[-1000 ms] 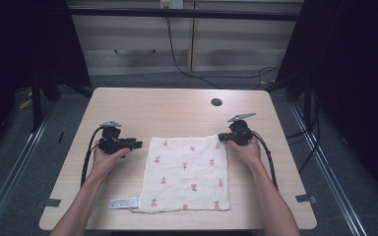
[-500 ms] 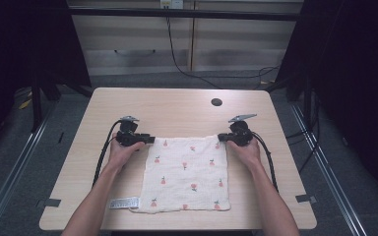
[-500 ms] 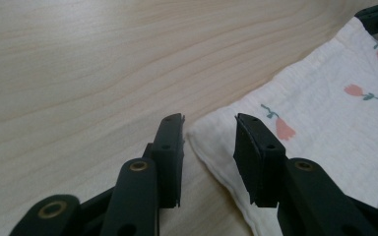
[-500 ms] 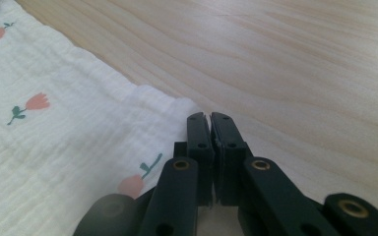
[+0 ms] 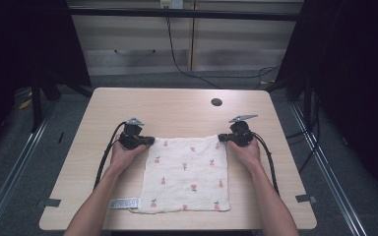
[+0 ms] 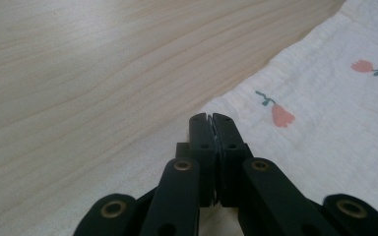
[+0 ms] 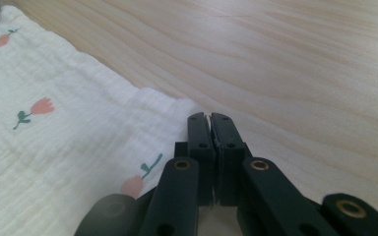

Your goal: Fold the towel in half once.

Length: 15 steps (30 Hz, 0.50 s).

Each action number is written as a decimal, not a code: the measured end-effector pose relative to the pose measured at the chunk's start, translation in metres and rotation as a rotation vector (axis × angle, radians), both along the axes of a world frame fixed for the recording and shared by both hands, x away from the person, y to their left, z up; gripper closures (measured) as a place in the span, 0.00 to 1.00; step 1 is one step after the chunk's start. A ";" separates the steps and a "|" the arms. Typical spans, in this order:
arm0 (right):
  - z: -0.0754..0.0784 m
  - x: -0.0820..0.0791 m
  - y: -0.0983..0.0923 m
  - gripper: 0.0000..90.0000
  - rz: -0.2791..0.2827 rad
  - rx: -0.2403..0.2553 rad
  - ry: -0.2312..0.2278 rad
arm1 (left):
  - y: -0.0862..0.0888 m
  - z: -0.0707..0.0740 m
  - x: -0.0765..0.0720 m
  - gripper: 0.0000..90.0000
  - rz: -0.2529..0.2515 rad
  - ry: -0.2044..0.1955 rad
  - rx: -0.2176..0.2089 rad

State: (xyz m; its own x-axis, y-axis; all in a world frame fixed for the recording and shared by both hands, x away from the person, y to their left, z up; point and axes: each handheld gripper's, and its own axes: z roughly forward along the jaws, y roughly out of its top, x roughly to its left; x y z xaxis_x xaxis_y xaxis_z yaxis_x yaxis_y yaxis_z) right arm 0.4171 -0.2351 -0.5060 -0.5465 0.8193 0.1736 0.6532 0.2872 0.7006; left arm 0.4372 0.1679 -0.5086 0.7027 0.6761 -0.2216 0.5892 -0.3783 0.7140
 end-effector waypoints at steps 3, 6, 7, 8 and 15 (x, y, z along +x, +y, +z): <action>0.002 0.000 -0.001 0.98 0.006 0.016 -0.009 | 0.005 0.000 -0.001 0.99 0.038 0.004 -0.019; 0.007 0.000 -0.004 0.99 0.002 0.045 -0.022 | 0.012 0.002 0.000 0.99 0.041 0.015 -0.068; 0.008 0.000 -0.005 0.99 -0.001 0.055 -0.026 | 0.015 0.004 0.000 0.99 0.039 0.015 -0.083; 0.010 0.000 -0.006 0.99 -0.002 0.061 -0.034 | 0.016 0.005 0.000 0.99 0.038 0.014 -0.086; 0.022 -0.006 -0.008 0.99 0.005 0.078 -0.065 | 0.022 0.016 -0.005 0.99 0.032 -0.008 -0.118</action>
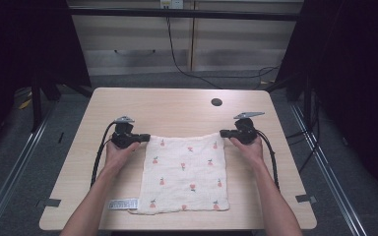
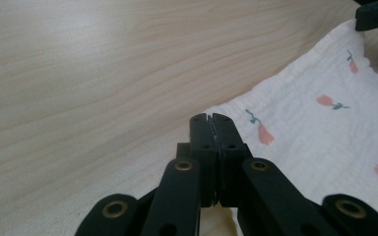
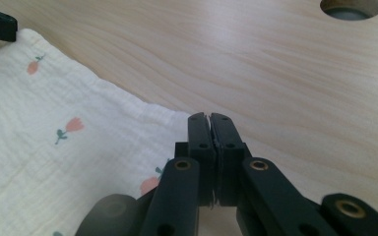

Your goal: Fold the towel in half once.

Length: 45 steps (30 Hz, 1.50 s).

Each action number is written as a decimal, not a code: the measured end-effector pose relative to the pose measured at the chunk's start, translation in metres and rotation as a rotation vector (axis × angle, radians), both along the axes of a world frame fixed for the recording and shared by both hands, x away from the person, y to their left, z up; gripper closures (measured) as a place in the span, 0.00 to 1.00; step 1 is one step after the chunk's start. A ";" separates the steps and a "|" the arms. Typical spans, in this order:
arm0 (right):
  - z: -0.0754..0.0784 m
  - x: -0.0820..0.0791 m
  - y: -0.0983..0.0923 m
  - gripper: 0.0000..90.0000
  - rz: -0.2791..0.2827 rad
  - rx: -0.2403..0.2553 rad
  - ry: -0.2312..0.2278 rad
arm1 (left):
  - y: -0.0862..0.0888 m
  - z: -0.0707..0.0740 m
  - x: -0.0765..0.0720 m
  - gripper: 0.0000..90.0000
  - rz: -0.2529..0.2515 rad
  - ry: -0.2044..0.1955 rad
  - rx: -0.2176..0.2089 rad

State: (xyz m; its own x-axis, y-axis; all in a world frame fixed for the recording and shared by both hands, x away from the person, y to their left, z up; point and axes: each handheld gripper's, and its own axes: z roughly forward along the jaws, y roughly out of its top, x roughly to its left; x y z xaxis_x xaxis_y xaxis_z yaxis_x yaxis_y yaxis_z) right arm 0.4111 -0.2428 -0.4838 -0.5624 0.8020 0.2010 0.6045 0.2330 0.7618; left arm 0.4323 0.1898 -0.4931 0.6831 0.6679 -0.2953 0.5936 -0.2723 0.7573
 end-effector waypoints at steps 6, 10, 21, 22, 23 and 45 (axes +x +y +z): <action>0.010 -0.003 -0.005 0.99 0.000 0.048 -0.028 | 0.001 0.013 -0.002 0.99 -0.010 -0.027 -0.034; 0.017 -0.005 -0.009 0.99 -0.005 0.055 -0.041 | -0.001 0.026 -0.003 0.99 -0.014 -0.044 -0.065; 0.044 -0.009 -0.016 0.99 -0.013 0.080 -0.092 | 0.001 0.055 -0.002 0.99 0.004 -0.100 -0.138; 0.047 -0.009 -0.016 0.99 -0.010 0.080 -0.099 | 0.001 0.057 -0.003 0.99 0.009 -0.109 -0.133; 0.048 -0.009 -0.016 0.99 -0.008 0.080 -0.104 | 0.002 0.060 -0.003 0.99 0.008 -0.113 -0.137; 0.066 -0.041 -0.004 0.99 0.129 0.111 -0.133 | 0.019 0.069 -0.033 0.99 -0.021 -0.163 -0.102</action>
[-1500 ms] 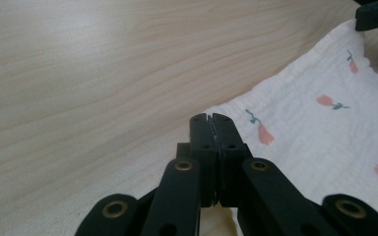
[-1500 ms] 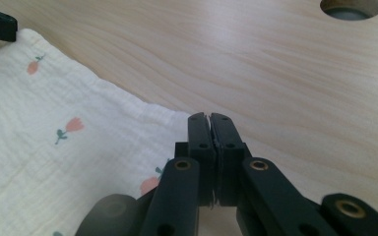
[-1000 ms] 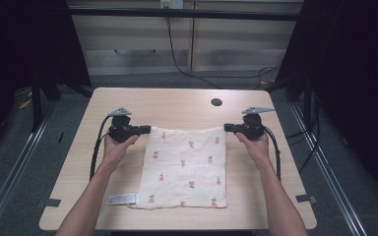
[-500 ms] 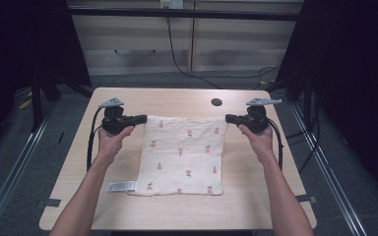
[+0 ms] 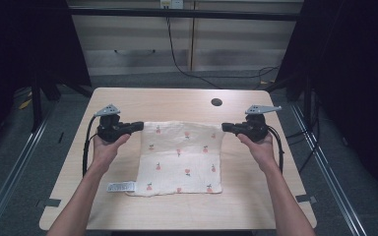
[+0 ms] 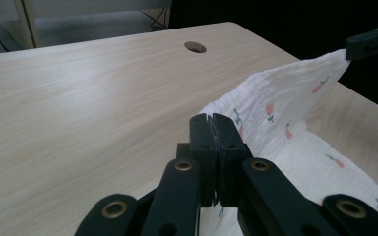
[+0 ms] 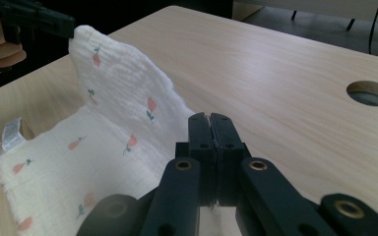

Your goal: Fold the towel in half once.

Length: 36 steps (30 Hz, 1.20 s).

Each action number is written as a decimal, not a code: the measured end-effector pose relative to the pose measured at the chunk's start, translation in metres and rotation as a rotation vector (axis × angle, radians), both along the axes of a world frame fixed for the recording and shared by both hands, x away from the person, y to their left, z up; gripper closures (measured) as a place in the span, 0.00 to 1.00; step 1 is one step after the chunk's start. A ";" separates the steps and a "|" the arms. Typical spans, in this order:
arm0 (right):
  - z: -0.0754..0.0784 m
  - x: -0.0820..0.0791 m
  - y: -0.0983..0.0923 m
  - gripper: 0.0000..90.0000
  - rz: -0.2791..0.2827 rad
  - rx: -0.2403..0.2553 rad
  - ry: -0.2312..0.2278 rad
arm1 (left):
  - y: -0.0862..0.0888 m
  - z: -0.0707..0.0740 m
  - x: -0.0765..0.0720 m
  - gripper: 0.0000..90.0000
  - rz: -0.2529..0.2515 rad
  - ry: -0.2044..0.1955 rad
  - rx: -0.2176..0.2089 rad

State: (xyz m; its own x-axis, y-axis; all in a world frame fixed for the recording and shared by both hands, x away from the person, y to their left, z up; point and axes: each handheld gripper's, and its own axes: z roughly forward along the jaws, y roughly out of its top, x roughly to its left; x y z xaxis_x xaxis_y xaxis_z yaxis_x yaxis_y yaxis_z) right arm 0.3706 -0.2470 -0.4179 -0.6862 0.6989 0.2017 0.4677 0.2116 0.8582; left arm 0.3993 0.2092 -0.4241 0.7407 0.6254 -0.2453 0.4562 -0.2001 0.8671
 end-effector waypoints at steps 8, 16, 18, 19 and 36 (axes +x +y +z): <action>-0.001 -0.022 -0.003 0.99 0.018 -0.022 -0.010 | 0.007 -0.003 -0.021 0.99 -0.018 -0.022 -0.017; -0.004 -0.044 -0.002 0.99 0.025 -0.012 -0.049 | 0.011 -0.004 -0.038 0.99 -0.027 -0.030 -0.014; -0.004 -0.048 0.000 0.99 0.033 -0.016 -0.052 | 0.011 -0.004 -0.040 0.99 -0.032 -0.031 -0.013; -0.004 -0.049 0.001 0.99 0.035 -0.012 -0.052 | 0.010 -0.005 -0.041 0.99 -0.033 -0.028 -0.018; -0.014 -0.070 0.001 0.99 0.062 0.003 -0.025 | 0.018 -0.017 -0.064 0.99 -0.049 0.032 -0.025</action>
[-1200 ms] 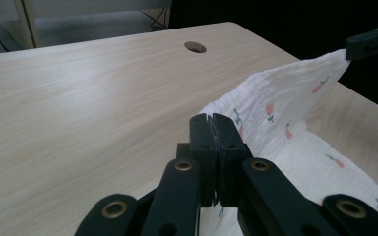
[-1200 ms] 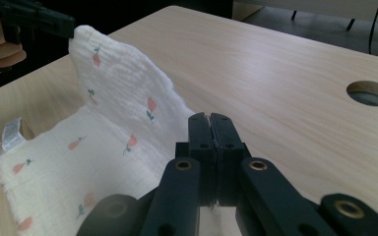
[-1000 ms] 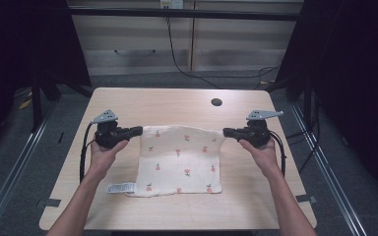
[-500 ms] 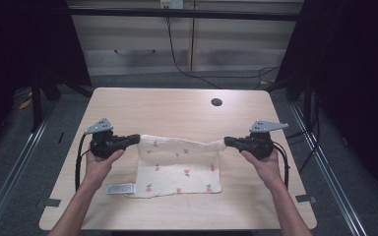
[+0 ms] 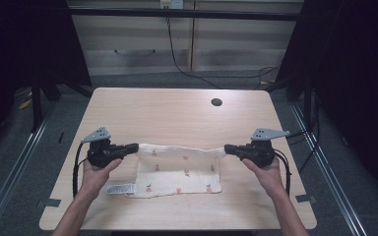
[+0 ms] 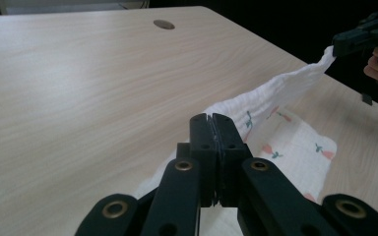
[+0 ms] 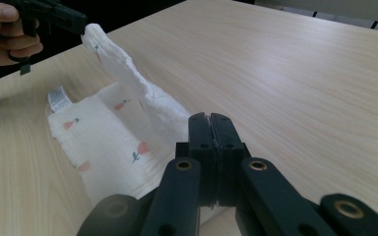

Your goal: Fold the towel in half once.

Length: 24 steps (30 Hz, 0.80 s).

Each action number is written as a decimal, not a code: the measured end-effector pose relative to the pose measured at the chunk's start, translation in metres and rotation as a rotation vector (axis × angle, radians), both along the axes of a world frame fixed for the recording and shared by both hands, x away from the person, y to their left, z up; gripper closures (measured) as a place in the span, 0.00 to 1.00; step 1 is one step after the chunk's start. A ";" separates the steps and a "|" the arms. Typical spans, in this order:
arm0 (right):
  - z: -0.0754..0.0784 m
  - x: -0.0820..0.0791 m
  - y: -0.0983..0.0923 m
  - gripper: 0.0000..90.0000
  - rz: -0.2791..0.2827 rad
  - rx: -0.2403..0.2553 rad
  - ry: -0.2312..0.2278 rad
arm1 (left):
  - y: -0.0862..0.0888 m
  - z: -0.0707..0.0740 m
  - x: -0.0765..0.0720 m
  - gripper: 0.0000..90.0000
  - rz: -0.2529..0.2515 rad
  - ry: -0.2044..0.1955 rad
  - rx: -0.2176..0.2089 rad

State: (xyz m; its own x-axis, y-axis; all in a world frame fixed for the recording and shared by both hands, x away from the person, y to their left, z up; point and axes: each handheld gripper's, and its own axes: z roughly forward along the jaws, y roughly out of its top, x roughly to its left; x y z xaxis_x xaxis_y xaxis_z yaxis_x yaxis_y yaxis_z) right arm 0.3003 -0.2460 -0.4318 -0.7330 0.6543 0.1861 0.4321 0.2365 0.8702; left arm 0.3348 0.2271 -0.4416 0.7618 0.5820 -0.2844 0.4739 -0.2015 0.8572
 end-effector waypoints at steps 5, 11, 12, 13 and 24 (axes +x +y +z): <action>-0.007 -0.009 0.001 0.99 0.002 -0.010 0.012 | 0.000 -0.007 -0.009 0.99 -0.013 0.013 0.012; -0.021 -0.015 0.002 0.99 0.012 -0.019 0.044 | 0.004 -0.016 -0.017 0.99 -0.014 0.030 0.043; -0.023 -0.016 0.002 0.99 0.013 -0.022 0.048 | 0.005 -0.017 -0.019 0.99 -0.015 0.034 0.047; -0.024 -0.017 0.002 0.99 0.012 -0.020 0.054 | 0.005 -0.019 -0.020 0.99 -0.022 0.039 0.054; -0.033 -0.026 0.006 0.99 0.052 -0.081 0.089 | 0.008 -0.034 -0.040 0.99 -0.059 0.066 0.115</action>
State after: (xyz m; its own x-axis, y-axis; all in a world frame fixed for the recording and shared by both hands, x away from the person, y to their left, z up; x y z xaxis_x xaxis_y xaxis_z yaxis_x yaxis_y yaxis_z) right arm 0.2743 -0.2402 -0.4646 -0.7494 0.6311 0.2001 0.4919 0.3284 0.8064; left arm 0.2947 0.2346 -0.4760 0.7776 0.5683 -0.2689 0.5129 -0.3261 0.7941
